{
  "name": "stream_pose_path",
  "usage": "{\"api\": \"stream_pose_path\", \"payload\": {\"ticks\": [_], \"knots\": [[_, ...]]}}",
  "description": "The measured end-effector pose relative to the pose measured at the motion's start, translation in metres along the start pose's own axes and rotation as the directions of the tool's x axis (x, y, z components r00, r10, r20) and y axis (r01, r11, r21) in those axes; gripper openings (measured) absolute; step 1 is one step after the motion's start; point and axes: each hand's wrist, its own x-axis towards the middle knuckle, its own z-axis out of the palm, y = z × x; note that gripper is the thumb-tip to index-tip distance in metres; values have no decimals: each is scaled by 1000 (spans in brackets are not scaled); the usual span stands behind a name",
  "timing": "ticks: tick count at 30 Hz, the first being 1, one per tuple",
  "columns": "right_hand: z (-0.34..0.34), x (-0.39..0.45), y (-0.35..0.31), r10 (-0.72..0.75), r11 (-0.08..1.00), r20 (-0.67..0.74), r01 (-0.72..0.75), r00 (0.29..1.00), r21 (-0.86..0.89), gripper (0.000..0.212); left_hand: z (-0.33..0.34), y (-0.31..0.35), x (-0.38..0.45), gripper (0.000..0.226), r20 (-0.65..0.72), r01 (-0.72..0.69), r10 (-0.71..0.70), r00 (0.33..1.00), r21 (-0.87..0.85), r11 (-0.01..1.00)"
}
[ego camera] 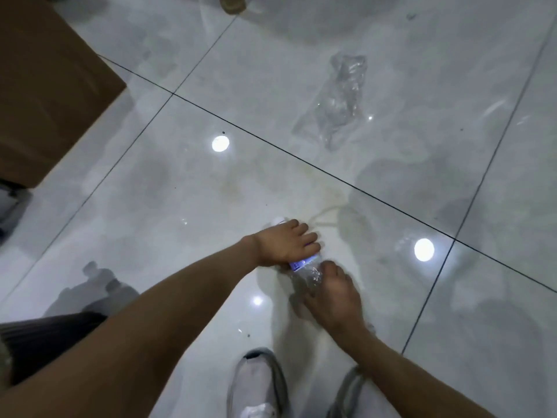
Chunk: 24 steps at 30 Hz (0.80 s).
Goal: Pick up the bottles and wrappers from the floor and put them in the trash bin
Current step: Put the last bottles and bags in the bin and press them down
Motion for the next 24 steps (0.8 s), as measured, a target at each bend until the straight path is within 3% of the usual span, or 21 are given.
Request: {"api": "stream_pose_path", "payload": {"ticks": [3, 6, 9, 12, 17, 24], "knots": [[-46, 13, -6, -65, 996, 86, 69, 994, -48, 44, -25, 1, -12, 57, 130, 189, -177, 975, -82, 979], [-102, 11, -32, -155, 944, 121, 183, 980, -275, 55, -72, -6, -33, 57, 117, 340, -327, 938, -111, 934], [-157, -1, -71, -210, 910, 135, 244, 968, -336, 53, -130, -20, -61, 52, 88, 453, -445, 891, -161, 877], [-213, -20, -118, -271, 878, 139, 304, 952, -369, 56, -191, -31, -95, 45, 79, 575, -572, 816, -203, 793], [-303, -64, -200, -413, 816, 164, 444, 896, -370, 57, -298, -42, -170, 48, 241, 773, -738, 630, -280, 569], [-375, -162, -298, -565, 649, 381, 680, 732, -343, 62, -430, -4, -287, 59, 414, 897, -807, 422, -323, 303]]}}
